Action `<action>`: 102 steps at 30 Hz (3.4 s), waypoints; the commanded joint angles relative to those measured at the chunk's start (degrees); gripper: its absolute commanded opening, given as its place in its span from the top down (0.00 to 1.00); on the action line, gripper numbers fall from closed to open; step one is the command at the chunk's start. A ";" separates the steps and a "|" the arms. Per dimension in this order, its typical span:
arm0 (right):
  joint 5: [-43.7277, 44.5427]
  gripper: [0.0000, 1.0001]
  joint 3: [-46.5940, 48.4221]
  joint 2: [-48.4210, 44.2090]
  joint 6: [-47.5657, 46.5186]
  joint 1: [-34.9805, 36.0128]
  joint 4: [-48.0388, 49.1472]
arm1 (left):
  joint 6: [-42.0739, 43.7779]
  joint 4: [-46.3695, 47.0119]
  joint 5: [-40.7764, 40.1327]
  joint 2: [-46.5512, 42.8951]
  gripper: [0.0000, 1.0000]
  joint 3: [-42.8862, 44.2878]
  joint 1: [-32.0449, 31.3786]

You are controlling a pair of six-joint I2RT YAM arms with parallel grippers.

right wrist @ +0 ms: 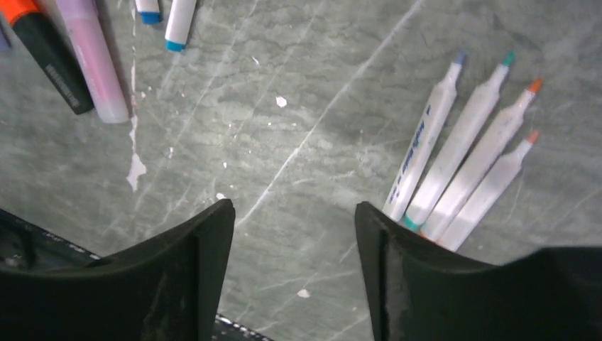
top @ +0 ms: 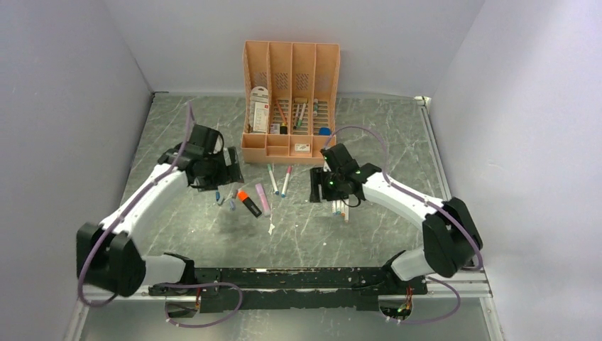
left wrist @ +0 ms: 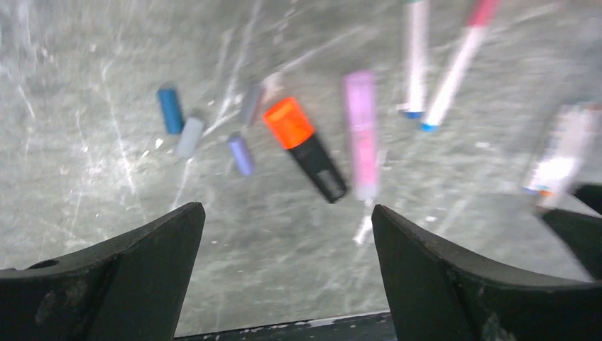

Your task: Open the pen caps

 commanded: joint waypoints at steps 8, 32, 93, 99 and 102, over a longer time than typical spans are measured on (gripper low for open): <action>7.08 0.00 19.25 16.99 1.42 5.16 -2.81 | 2.40 -0.07 12.88 -16.35 0.01 2.80 0.33; 19.07 0.65 39.54 44.39 11.03 10.71 -10.37 | 7.00 -1.14 23.11 -23.88 0.01 -2.54 0.33; -12.48 1.00 -2.34 -6.12 12.49 15.11 13.80 | -32.08 49.10 9.05 -13.12 0.34 -23.56 -23.66; -12.45 1.00 -2.18 -6.48 12.55 15.63 13.83 | -31.50 48.18 8.91 -12.83 0.41 -23.27 -23.75; -12.18 1.00 -2.25 -6.74 12.91 15.89 14.06 | -31.49 47.66 8.81 -12.79 0.48 -23.37 -23.67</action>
